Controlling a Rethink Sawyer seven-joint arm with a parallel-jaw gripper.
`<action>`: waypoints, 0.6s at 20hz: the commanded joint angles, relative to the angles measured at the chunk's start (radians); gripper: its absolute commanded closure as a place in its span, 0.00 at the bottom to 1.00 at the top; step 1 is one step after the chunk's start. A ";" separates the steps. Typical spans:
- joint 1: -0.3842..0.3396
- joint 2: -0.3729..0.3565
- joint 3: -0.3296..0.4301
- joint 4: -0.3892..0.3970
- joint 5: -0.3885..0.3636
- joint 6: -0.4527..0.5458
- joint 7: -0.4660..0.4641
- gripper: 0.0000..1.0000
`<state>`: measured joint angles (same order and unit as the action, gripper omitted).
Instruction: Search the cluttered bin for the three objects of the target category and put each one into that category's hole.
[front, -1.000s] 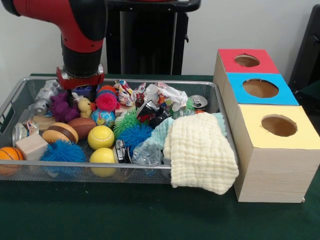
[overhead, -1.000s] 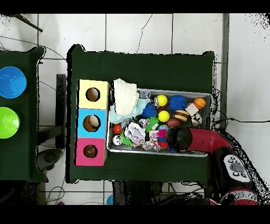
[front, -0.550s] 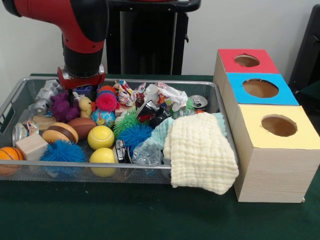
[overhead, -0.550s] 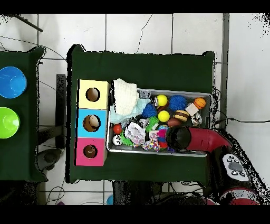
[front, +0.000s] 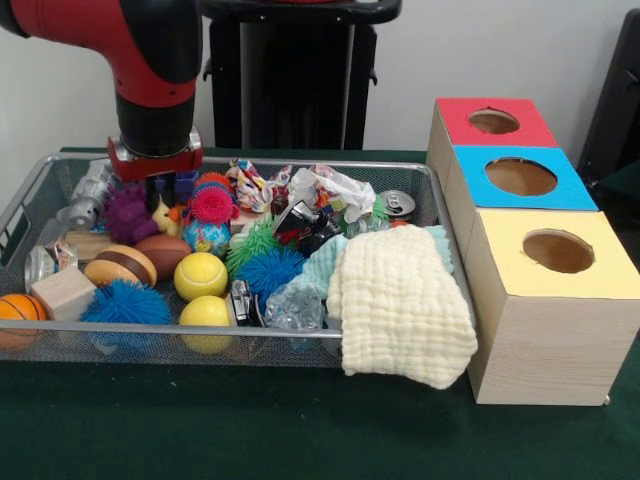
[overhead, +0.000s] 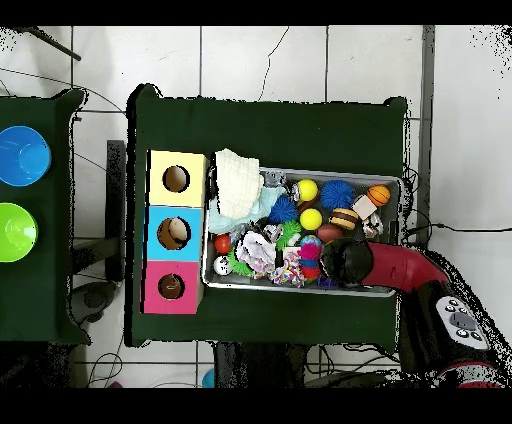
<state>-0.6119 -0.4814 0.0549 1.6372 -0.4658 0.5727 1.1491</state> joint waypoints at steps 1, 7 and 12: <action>-0.101 0.037 0.177 0.089 -0.012 -0.108 -0.019 1.00; -0.114 0.040 0.209 0.095 -0.033 -0.121 0.000 1.00; -0.144 -0.012 0.253 0.121 -0.011 -0.102 -0.004 1.00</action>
<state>-0.7319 -0.4931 0.1588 1.6890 -0.4664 0.5382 1.1491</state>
